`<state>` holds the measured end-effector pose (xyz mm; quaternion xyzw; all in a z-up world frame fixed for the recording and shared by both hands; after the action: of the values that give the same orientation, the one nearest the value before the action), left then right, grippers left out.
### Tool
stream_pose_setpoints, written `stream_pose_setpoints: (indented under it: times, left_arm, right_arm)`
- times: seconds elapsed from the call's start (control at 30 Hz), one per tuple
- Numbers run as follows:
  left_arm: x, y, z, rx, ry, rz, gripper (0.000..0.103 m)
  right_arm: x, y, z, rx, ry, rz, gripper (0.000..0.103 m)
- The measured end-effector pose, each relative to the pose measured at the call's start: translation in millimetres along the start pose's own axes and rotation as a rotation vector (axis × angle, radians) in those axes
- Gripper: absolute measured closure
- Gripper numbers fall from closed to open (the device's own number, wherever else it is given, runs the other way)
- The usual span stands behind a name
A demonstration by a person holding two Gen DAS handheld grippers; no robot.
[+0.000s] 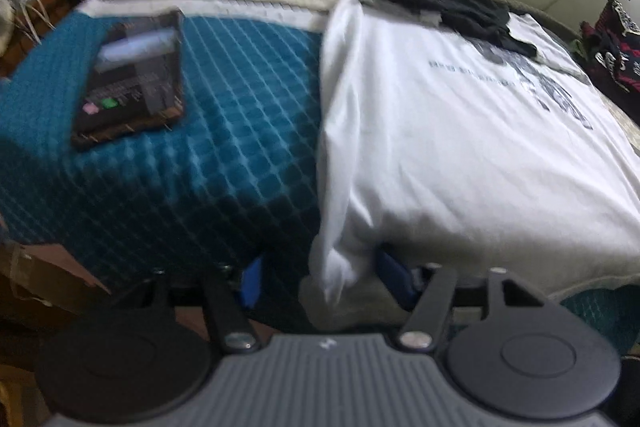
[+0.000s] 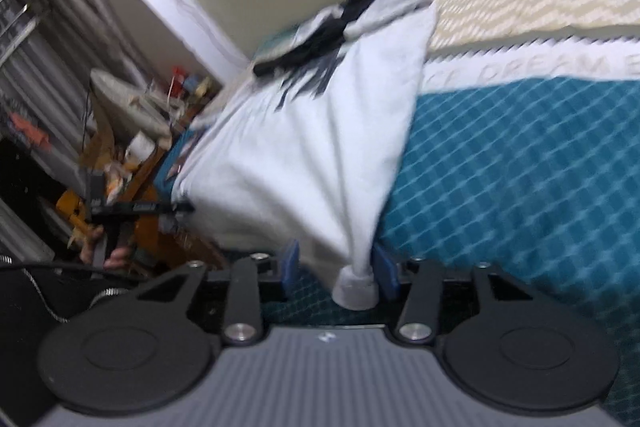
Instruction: Fold small clothes
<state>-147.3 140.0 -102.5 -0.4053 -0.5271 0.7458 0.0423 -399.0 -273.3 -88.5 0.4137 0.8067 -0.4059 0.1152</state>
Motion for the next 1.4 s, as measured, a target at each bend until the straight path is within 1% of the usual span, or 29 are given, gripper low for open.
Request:
stream_pose_setpoints:
  times: [0.03,0.07,0.1,0.13,0.2,0.23,0.3,0.37,0.47,0.5,0.57,0.6,0.63,0.67,0.7,0.73,0.77,0.8,0.87,0.97,1.0,1.03,1.07,1.1,1.13,1.17,1.2,1.3,1.4]
  left_arm:
    - [2.9,4.3,1.7,0.036,0.006,-0.031,0.096]
    - [5.3,6.1,3.5,0.060,0.014,-0.052,0.097]
    - [6.3,3.3,4.6,0.066,0.030,-0.048,0.097]
    - [7.0,-1.8,4.0,0.093,0.035,-0.045,0.097]
    - [2.2,-15.9,-2.3,0.201,-0.025,-0.024,0.097]
    - [-4.3,-23.9,-6.1,0.254,-0.062,0.006,0.097]
    - [-22.8,-36.1,-13.8,0.337,-0.127,0.068,0.097]
    - [-47.2,-42.3,-19.2,0.412,-0.183,0.136,0.097]
    - [-96.3,-36.3,-26.9,0.464,-0.258,0.211,0.097]
    - [-115.1,-30.4,-27.6,0.459,-0.284,0.230,0.097]
    - [-155.3,-13.0,-31.4,0.407,-0.351,0.272,0.095]
    - [-171.3,-3.6,-30.8,0.370,-0.398,0.292,0.089]
    - [-183.5,6.3,-32.9,0.318,-0.421,0.296,0.080]
    - [-191.4,16.9,-33.1,0.239,-0.421,0.275,0.061]
    - [-192.5,21.7,-32.8,0.177,-0.417,0.257,0.058]
    - [-190.6,21.9,-31.1,0.151,-0.395,0.253,0.056]
    - [-185.5,19.1,-27.5,0.143,-0.351,0.259,0.051]
    - [-181.8,15.0,-25.1,0.124,-0.314,0.271,0.043]
    - [-173.2,10.5,-20.8,0.046,-0.258,0.286,0.035]
    - [-171.5,19.4,-6.4,0.034,-0.169,0.243,0.032]
    - [-171.6,24.7,0.8,0.020,-0.139,0.222,0.032]
    - [-171.6,28.7,6.8,-0.001,-0.112,0.204,0.032]
    - [-172.1,34.2,10.8,-0.024,-0.086,0.188,0.036]
    - [-172.2,38.5,16.2,-0.046,-0.061,0.168,0.056]
    - [-171.3,43.1,18.5,-0.057,-0.040,0.144,0.075]
    - [-170.1,44.8,19.7,-0.083,-0.017,0.121,0.092]
    - [-168.8,43.2,21.2,-0.092,0.000,0.117,0.099]
    - [-159.6,24.1,20.4,-0.035,0.019,0.058,0.099]
    - [-145.7,11.3,21.2,-0.043,0.062,0.013,0.099]
  right_arm:
    - [1.1,8.3,-2.2,0.015,-0.013,-0.030,0.095]
    - [2.1,15.5,-3.7,0.029,-0.023,-0.054,0.095]
    - [1.7,19.5,-5.8,0.034,-0.039,-0.063,0.095]
    - [-0.3,19.7,-7.6,0.021,-0.052,-0.069,0.096]
    - [-7.1,12.6,-15.1,-0.034,-0.074,-0.059,0.096]
    - [-13.3,6.7,-19.2,-0.065,-0.087,-0.042,0.096]
    - [-32.3,-3.9,-22.8,-0.094,-0.099,0.009,0.096]
    - [-54.5,-6.9,-19.8,-0.113,-0.070,0.063,0.096]
    - [-97.6,-0.2,-8.4,-0.123,-0.020,0.148,0.096]
    - [-116.3,7.1,-1.8,-0.119,0.010,0.176,0.096]
    - [-154.8,25.7,13.3,-0.099,0.078,0.244,0.096]
    - [-173.9,36.6,21.1,-0.083,0.124,0.288,0.093]
    - [-190.6,45.1,30.7,-0.058,0.164,0.342,0.075]
    - [-203.2,54.6,38.0,-0.008,0.178,0.378,0.063]
    - [-211.0,64.1,45.9,0.102,0.189,0.379,0.034]
    - [-213.2,68.9,50.9,0.154,0.187,0.366,0.037]
    - [-210.2,69.5,51.6,0.156,0.171,0.346,0.038]
    - [-203.9,66.2,49.6,0.141,0.152,0.341,0.038]
    - [-189.1,56.7,45.1,0.142,0.116,0.353,0.038]
    - [-172.1,56.7,39.3,0.141,0.085,0.341,0.040]
    - [-167.1,61.3,38.5,0.154,0.077,0.326,0.044]
    - [-164.1,67.5,37.3,0.173,0.067,0.305,0.059]
    - [-161.6,74.2,36.5,0.190,0.049,0.278,0.072]
    - [-157.9,79.1,35.2,0.211,0.026,0.258,0.100]
    - [-154.9,80.0,32.5,0.227,-0.001,0.258,0.103]
    - [-151.1,75.4,27.2,0.229,-0.027,0.278,0.103]
    - [-147.7,68.3,23.1,0.235,-0.045,0.297,0.103]
    - [-130.9,38.0,15.8,0.226,-0.038,0.338,0.103]
    - [-107.7,27.4,11.7,0.246,-0.041,0.318,0.103]
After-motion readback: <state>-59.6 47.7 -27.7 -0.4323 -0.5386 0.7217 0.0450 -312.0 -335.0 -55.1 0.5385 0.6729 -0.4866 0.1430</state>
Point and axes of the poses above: each gripper's, at about its wrist camera, not at the fingertips, and y roughly the way its jaws point, z to its right, x to its underside, the point moved 5 cm from there along y, roughly the way its jaws point, and after that the axes turned 4 degrees about y, right-handed, at the moved point
